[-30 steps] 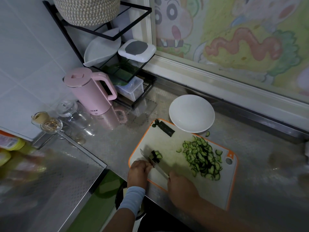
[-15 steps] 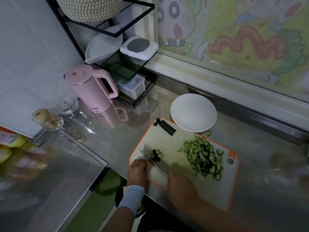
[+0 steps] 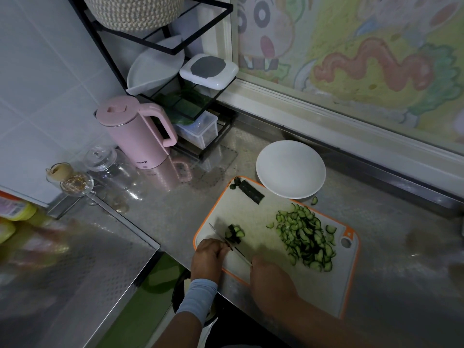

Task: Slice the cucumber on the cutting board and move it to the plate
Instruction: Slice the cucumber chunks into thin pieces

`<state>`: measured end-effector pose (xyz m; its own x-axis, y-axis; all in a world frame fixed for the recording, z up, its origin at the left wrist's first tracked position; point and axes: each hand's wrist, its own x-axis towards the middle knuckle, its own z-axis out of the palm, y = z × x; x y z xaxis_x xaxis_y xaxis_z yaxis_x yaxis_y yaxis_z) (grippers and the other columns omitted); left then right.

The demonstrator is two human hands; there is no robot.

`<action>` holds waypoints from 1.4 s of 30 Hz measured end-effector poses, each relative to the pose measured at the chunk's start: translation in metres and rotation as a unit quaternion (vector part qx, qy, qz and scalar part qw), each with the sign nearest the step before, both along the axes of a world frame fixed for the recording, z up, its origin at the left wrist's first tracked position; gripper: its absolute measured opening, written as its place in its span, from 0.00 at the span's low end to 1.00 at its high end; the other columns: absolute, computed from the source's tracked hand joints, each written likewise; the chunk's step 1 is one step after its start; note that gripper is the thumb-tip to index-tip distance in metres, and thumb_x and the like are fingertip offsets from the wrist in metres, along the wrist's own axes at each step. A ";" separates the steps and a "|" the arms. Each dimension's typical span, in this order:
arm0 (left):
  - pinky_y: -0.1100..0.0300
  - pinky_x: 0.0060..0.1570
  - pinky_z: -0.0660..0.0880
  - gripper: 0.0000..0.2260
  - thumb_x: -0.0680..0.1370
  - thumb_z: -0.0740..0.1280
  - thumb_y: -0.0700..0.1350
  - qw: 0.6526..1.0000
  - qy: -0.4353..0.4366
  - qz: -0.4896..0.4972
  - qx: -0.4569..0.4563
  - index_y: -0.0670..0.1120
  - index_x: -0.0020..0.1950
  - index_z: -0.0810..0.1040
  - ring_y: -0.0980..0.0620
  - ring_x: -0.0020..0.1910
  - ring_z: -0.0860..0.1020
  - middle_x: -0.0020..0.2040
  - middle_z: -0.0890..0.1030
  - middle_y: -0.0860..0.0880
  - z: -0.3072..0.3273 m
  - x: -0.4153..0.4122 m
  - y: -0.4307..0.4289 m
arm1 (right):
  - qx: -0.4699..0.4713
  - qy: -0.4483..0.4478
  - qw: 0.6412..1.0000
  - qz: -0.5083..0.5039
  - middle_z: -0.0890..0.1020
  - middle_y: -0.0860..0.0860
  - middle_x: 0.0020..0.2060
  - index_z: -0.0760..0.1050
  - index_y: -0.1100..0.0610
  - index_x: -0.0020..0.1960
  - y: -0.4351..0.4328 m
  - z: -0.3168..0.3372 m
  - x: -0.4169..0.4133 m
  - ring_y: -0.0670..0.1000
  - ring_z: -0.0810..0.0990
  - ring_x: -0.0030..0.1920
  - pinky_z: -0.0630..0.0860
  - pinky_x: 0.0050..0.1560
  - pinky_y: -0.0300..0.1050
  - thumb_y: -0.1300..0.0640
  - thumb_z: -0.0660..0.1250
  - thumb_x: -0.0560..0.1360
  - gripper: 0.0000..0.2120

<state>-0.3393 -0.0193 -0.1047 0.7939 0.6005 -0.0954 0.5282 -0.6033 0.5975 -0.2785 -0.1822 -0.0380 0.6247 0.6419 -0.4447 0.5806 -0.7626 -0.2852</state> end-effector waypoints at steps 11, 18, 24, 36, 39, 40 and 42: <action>0.63 0.44 0.68 0.01 0.73 0.70 0.44 1.000 -0.001 -0.025 0.009 0.48 0.42 0.82 0.50 0.45 0.75 0.42 0.79 0.50 0.009 0.000 -0.002 | 0.032 0.001 0.999 -0.027 0.80 0.54 0.53 0.65 0.57 0.67 0.026 -0.027 0.009 0.54 0.80 0.54 0.76 0.51 0.47 0.57 0.52 0.80 0.17; 0.58 0.49 0.71 0.08 0.76 0.65 0.49 0.998 0.060 -0.036 0.011 0.47 0.47 0.81 0.49 0.49 0.73 0.46 0.79 0.49 0.025 0.018 -0.010 | 0.132 0.045 0.986 -0.090 0.75 0.48 0.35 0.64 0.52 0.43 -0.004 -0.006 0.039 0.54 0.78 0.40 0.69 0.36 0.47 0.47 0.56 0.79 0.10; 0.58 0.48 0.73 0.09 0.78 0.61 0.47 0.997 0.075 0.007 -0.015 0.49 0.54 0.79 0.46 0.49 0.77 0.50 0.79 0.47 0.042 0.023 0.000 | 0.152 -0.096 0.983 -0.039 0.80 0.49 0.36 0.68 0.51 0.51 -0.020 0.010 0.053 0.50 0.79 0.35 0.68 0.32 0.44 0.43 0.52 0.80 0.13; 0.65 0.57 0.67 0.18 0.70 0.70 0.58 0.968 0.033 -0.249 -0.004 0.57 0.59 0.78 0.56 0.56 0.71 0.55 0.75 0.54 0.074 0.059 0.024 | 0.147 -0.144 0.978 0.038 0.80 0.48 0.39 0.74 0.48 0.50 -0.015 0.037 0.058 0.51 0.79 0.40 0.60 0.32 0.41 0.43 0.64 0.74 0.10; 0.64 0.58 0.68 0.17 0.73 0.69 0.55 0.965 0.073 -0.249 -0.025 0.55 0.61 0.78 0.52 0.57 0.73 0.56 0.75 0.52 0.066 0.074 0.022 | 0.148 -0.185 0.971 0.032 0.78 0.46 0.32 0.74 0.46 0.41 -0.017 0.034 0.060 0.50 0.77 0.32 0.58 0.27 0.39 0.43 0.66 0.70 0.07; 0.62 0.57 0.70 0.16 0.74 0.69 0.54 0.967 0.081 -0.239 -0.035 0.54 0.60 0.78 0.51 0.56 0.74 0.56 0.75 0.51 0.064 0.079 0.024 | 0.139 -0.188 0.972 0.034 0.79 0.47 0.32 0.75 0.47 0.42 -0.018 0.032 0.060 0.51 0.77 0.32 0.61 0.27 0.39 0.43 0.66 0.70 0.08; 0.60 0.55 0.72 0.12 0.75 0.68 0.51 0.964 0.100 -0.243 -0.037 0.52 0.58 0.80 0.49 0.53 0.77 0.56 0.77 0.49 0.062 0.088 0.028 | 0.124 -0.190 0.973 0.038 0.79 0.49 0.33 0.76 0.49 0.44 -0.021 0.028 0.060 0.53 0.77 0.33 0.66 0.30 0.41 0.43 0.66 0.71 0.10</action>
<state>-0.2511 0.0090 -0.0426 0.9411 0.1486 -0.3037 0.3033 -0.7682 0.5639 -0.2186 -0.2036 -0.0098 0.6597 0.7513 -0.0156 0.7327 -0.6477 -0.2090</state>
